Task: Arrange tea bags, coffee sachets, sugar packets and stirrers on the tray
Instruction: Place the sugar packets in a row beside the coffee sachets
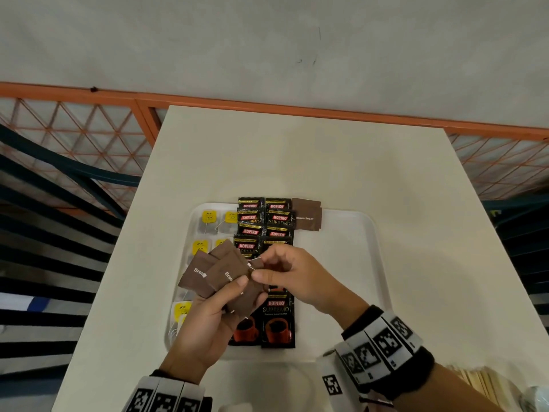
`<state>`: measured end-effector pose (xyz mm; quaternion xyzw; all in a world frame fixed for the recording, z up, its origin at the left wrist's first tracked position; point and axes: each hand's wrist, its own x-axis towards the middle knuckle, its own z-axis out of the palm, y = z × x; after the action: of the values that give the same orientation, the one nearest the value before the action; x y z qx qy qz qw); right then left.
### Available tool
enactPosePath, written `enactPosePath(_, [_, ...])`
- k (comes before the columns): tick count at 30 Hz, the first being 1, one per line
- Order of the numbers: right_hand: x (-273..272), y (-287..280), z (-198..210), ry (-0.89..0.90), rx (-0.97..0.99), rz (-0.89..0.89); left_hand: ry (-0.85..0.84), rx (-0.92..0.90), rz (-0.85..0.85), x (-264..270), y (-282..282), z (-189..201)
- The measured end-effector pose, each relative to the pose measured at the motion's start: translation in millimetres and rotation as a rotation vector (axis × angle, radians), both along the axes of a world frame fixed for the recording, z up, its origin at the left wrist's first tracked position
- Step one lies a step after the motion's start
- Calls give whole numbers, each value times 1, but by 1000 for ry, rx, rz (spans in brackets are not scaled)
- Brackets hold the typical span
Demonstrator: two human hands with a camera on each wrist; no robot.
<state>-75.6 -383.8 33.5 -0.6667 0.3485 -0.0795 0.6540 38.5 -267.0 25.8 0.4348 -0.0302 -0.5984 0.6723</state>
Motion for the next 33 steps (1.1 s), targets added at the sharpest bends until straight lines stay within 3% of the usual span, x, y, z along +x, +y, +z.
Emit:
enactPosePath(9, [-3,-3,9,-55,153,-80,-42,39,13,5,3,0])
enactPosePath(12, [-4,-2,7,-59,118,-119,-49,38,34,5,3,0])
enactPosePath(15, [-8,-4,4,-66,70,-188,-19,14,72,6,3,1])
enactPosePath(23, [-29,-24,-10,-181,295,-468,1,25,118,9,8,-1])
enactPosePath(27, [-41,-48,-29,21,122,-681,-6,51,119,8,9,-3])
enactPosePath(33, [-46,-74,-50,246,-96,-747,15,71,118,5,7,-7])
